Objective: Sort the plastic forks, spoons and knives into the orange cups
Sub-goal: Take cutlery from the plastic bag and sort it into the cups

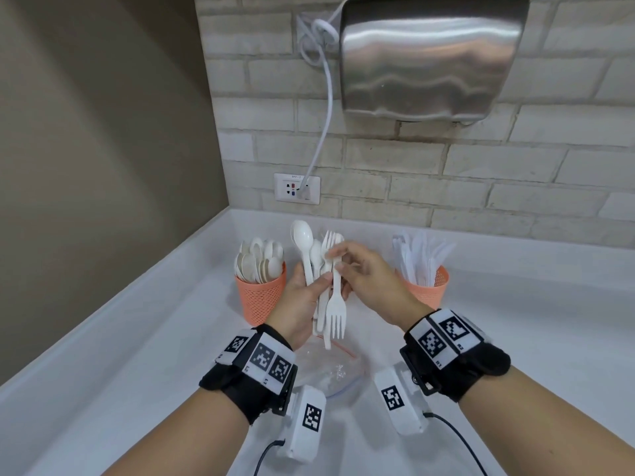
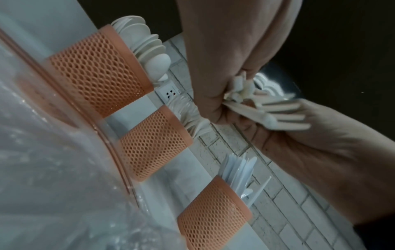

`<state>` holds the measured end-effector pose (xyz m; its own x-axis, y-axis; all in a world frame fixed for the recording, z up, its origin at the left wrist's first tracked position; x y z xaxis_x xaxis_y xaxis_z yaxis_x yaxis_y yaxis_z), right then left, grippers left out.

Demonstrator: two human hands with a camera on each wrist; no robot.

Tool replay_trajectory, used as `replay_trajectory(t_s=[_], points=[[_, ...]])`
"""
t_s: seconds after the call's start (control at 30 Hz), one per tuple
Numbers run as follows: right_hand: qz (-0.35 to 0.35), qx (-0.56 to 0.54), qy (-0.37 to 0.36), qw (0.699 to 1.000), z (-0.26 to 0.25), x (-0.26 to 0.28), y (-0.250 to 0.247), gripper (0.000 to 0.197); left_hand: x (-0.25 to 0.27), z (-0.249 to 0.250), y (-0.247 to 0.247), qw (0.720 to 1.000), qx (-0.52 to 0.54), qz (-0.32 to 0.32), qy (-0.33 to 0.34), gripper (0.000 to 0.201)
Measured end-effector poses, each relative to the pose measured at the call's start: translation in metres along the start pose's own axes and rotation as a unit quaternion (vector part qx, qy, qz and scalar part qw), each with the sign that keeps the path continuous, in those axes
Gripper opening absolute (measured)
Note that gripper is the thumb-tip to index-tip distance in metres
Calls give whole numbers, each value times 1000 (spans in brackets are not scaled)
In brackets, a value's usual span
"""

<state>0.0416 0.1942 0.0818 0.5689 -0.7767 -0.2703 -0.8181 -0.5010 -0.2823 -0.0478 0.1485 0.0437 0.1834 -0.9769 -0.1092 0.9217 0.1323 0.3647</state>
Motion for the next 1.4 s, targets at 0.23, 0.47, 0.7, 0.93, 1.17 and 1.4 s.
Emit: replay_trajectory(t_s=[0.23, 0.47, 0.7, 0.93, 1.17, 1.4], points=[[-65, 169, -72, 981, -2, 5, 3, 25, 1, -1, -16, 1000, 4, 23, -1, 49], [46, 365, -43, 929, -6, 4, -16, 40, 2, 2, -25, 997, -49, 54, 1, 43], [18, 85, 63, 994, 5, 2, 15, 23, 11, 15, -13, 985, -159, 33, 59, 49], [63, 16, 112, 992, 10, -4, 23, 30, 13, 11, -20, 982, -180, 32, 37, 69], [7, -84, 150, 985, 20, -8, 42, 19, 9, 13, -41, 986, -147, 81, 16, 38], [194, -158, 38, 968, 6, -47, -18, 24, 3, 34, -59, 990, -76, 117, 24, 25]])
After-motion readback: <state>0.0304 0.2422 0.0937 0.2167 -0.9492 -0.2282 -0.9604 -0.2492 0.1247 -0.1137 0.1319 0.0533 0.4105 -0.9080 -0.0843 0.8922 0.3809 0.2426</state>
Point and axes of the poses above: each hand's wrist, its own x-axis away from the middle knuckle, its own y-axis out of the palm, z = x × y, the point moved 6 cm from there along -x, towards the middle knuckle, and after that the axes turned 2 degrees about -x, right-handed, at the moved point
